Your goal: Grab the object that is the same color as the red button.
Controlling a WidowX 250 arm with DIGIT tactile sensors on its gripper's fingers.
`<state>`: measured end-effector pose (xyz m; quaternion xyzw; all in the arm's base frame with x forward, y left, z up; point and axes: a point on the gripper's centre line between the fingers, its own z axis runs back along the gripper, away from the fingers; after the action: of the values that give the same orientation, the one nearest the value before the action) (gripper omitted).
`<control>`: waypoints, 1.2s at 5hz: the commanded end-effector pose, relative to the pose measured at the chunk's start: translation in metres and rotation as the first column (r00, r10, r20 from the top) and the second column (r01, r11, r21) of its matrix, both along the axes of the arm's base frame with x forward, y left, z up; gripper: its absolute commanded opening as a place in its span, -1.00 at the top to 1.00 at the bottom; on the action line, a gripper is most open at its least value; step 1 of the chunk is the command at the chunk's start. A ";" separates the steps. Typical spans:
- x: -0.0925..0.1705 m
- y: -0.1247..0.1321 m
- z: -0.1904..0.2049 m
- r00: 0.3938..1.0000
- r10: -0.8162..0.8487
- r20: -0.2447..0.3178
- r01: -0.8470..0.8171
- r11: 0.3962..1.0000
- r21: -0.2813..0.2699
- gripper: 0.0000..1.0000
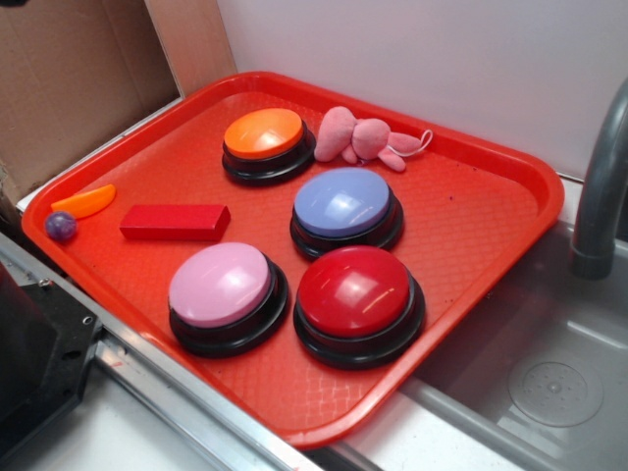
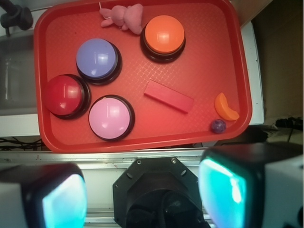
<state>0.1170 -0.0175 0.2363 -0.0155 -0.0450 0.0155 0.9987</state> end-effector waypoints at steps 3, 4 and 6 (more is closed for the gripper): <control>0.015 0.030 -0.032 0.981 -0.162 0.103 0.157 0.986 0.048 -1.00; 0.028 0.047 -0.058 0.937 -0.327 0.122 0.319 0.944 0.083 -1.00; 0.063 0.059 -0.115 0.737 -0.656 0.165 0.636 0.755 0.159 -1.00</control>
<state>0.1745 0.0438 0.1125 0.0091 -0.1334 -0.3357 0.9324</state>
